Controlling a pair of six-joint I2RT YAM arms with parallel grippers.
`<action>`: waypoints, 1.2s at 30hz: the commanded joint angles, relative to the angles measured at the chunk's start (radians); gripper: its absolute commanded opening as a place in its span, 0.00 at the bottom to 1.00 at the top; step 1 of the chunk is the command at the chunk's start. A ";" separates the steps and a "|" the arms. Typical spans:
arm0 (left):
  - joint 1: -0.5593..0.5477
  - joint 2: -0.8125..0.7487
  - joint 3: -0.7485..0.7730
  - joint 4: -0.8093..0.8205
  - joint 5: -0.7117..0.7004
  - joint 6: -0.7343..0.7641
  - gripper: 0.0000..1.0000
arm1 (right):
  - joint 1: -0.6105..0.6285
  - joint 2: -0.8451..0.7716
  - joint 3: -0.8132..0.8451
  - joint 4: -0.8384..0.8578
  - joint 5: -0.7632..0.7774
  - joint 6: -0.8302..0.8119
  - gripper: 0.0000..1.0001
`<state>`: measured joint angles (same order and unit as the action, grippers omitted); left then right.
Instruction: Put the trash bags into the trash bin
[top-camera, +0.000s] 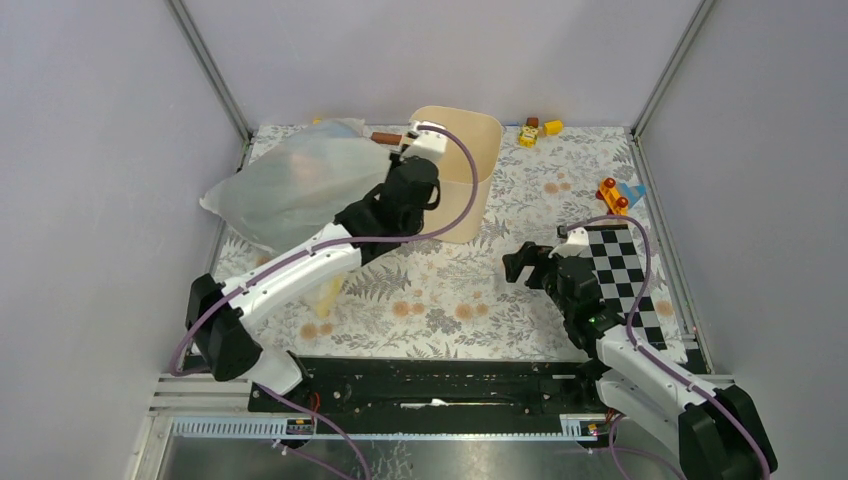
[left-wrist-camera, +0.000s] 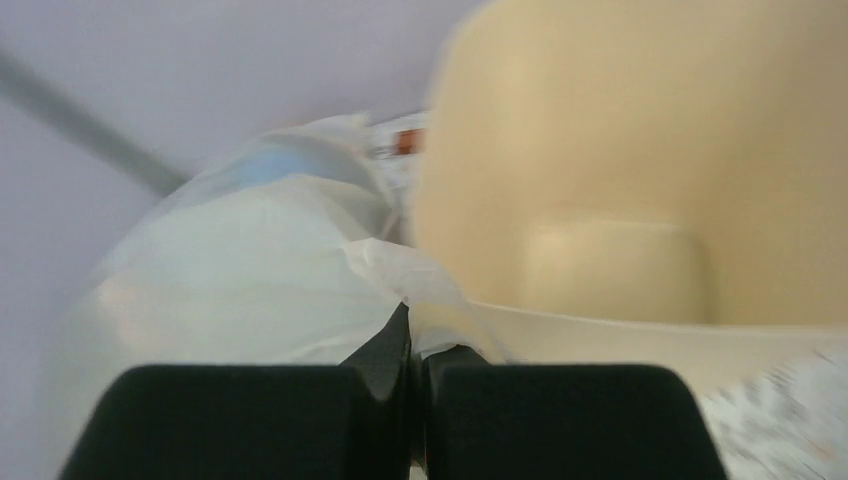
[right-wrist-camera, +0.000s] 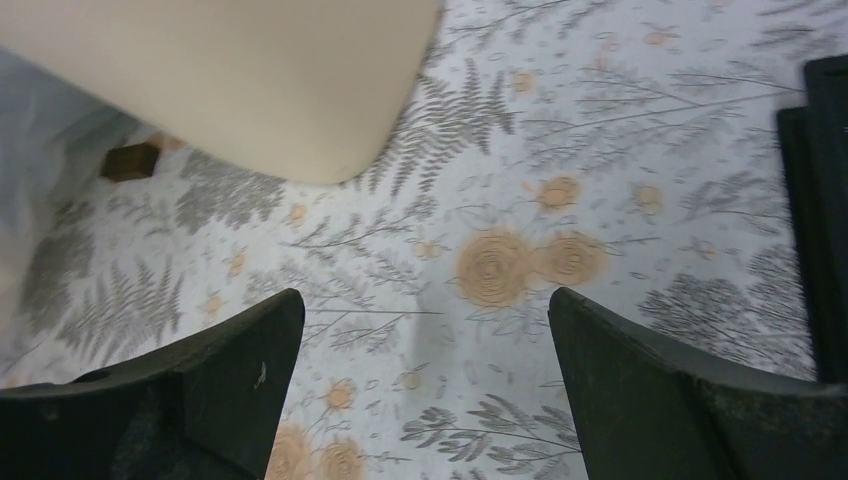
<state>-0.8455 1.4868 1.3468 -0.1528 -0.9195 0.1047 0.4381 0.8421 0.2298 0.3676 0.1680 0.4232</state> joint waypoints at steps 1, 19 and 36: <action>-0.054 0.038 0.108 -0.252 0.347 -0.191 0.00 | 0.005 0.024 -0.002 0.136 -0.216 -0.026 0.98; -0.109 0.115 0.218 -0.534 0.229 -0.293 0.48 | 0.147 0.232 0.070 0.366 -0.263 0.089 0.95; -0.124 0.092 0.278 -0.678 0.066 -0.272 0.00 | 0.355 0.507 0.292 0.583 -0.234 0.152 0.65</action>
<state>-0.9596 1.6100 1.5455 -0.7734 -0.7929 -0.1654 0.7559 1.3220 0.4717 0.8349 -0.0978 0.6163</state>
